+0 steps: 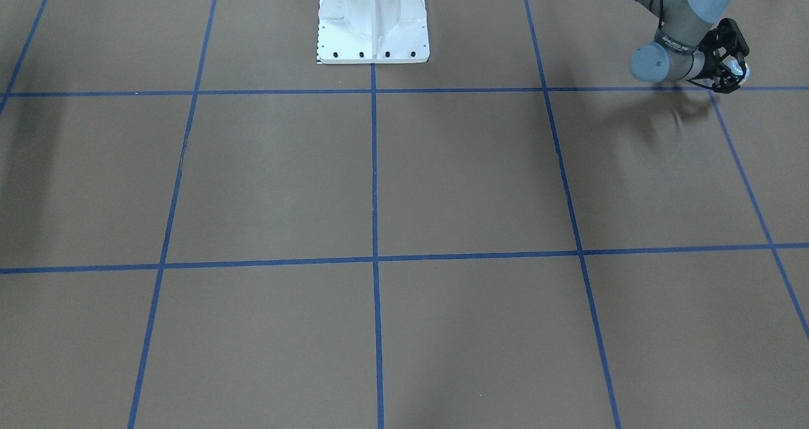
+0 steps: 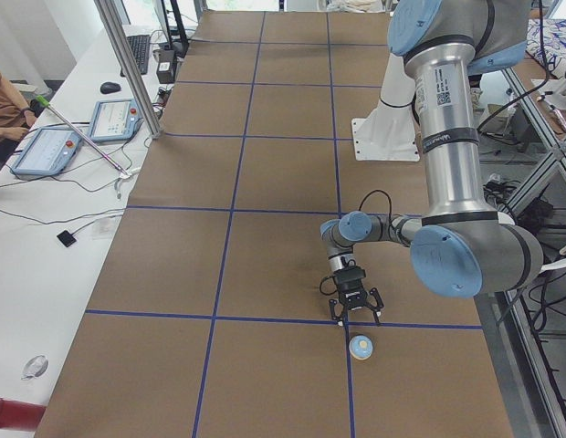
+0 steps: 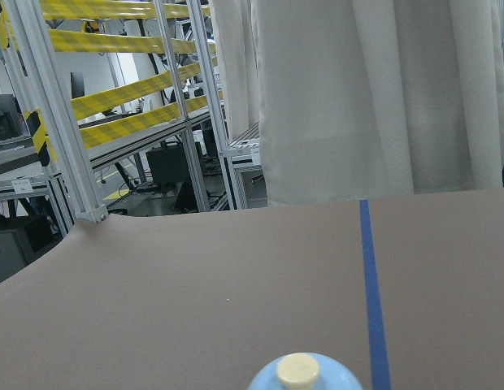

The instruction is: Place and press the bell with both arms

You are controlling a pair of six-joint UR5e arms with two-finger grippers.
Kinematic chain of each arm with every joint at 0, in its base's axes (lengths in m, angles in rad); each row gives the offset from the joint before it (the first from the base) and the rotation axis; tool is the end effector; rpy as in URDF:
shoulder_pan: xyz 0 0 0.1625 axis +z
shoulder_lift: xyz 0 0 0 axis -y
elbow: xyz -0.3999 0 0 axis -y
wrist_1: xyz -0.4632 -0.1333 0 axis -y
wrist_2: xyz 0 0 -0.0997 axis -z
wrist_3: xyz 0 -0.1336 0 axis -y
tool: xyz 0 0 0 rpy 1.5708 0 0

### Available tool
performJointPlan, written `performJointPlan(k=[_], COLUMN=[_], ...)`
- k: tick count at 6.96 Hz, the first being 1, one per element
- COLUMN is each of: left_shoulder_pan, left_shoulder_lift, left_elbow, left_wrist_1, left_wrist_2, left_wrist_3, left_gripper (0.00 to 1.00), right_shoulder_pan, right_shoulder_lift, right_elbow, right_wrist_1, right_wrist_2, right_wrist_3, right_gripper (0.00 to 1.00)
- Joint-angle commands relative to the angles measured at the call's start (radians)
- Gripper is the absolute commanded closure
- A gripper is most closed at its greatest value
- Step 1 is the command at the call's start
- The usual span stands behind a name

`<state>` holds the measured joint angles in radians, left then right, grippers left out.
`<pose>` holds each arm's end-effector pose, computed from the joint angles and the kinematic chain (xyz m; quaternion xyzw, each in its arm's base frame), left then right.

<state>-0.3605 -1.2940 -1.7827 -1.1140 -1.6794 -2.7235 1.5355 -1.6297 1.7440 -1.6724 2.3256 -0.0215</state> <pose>0.3073 -0.2428 0.7420 0.0510 -0.2578 -0.6724 0.6919 0.0228 -0.5387 0.6049 0.0034 -0.3685 -0.0287 0.9292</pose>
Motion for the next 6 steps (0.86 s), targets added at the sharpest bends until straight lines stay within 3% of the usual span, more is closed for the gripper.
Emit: performJointPlan(k=[1, 6], left_shoulder_pan=[0.0, 0.0], left_shoulder_lift=[-0.002, -0.018], left_elbow=[0.032, 0.101], left_wrist_1=[-0.019, -0.056], left_wrist_2=[0.033, 0.033], left_wrist_3=[-0.001, -0.012], left_gripper=[0.0, 0.0], right_shoulder_pan=[0.0, 0.0], right_shoulder_lift=[-0.001, -0.001], right_elbow=[0.0, 0.0], right_wrist_1=[-0.001, 0.0], right_wrist_2=[0.0, 0.0], right_wrist_3=[0.002, 0.002], right_gripper=[0.0, 0.0])
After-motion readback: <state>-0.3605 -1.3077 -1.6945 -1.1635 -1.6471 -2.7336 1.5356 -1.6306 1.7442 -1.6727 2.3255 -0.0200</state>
